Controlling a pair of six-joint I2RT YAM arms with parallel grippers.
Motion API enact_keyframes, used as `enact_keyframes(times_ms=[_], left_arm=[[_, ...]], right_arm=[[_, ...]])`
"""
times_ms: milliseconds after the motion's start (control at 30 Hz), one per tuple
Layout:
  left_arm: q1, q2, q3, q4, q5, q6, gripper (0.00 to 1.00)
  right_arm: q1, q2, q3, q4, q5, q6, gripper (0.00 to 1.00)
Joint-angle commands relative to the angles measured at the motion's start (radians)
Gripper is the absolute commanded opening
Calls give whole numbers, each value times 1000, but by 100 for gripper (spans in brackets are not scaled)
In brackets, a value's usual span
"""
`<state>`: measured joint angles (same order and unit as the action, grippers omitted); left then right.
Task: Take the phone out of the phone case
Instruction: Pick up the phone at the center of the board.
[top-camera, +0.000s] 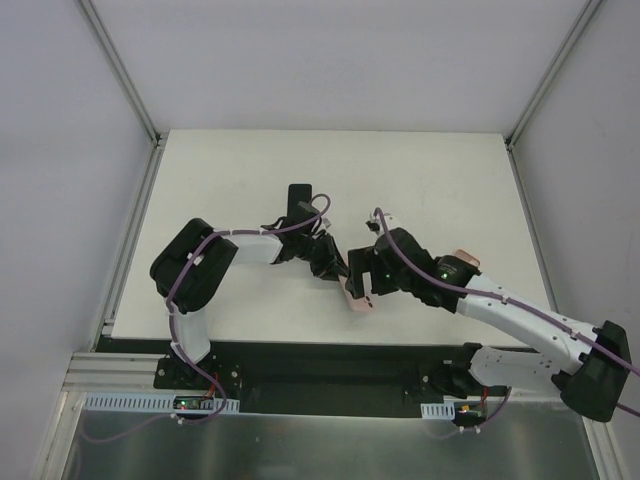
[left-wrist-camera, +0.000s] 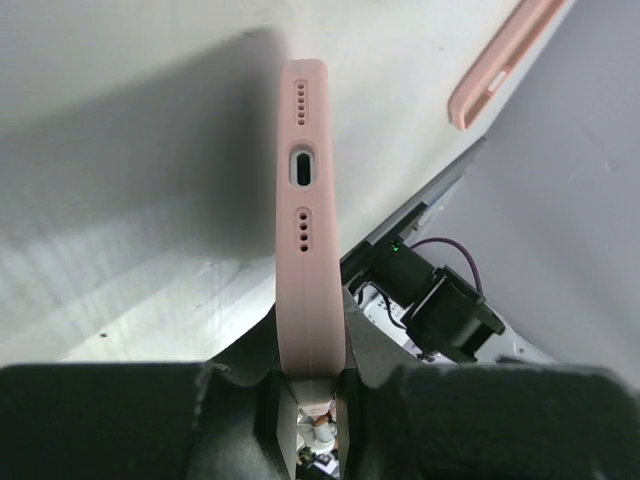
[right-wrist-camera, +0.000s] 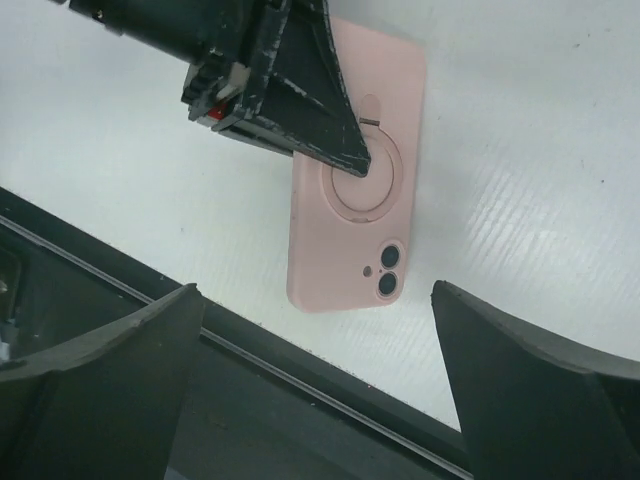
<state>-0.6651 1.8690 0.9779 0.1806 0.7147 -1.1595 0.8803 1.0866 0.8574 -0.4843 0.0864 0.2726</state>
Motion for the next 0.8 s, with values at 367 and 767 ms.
enact_keyframes(times_ms=[367, 767], left_arm=[[4, -128, 45, -136, -46, 1, 0], [5, -149, 45, -153, -47, -3, 0]], right_arm=[[462, 496, 331, -292, 703, -27, 84], [505, 670, 387, -451, 842, 105, 43]])
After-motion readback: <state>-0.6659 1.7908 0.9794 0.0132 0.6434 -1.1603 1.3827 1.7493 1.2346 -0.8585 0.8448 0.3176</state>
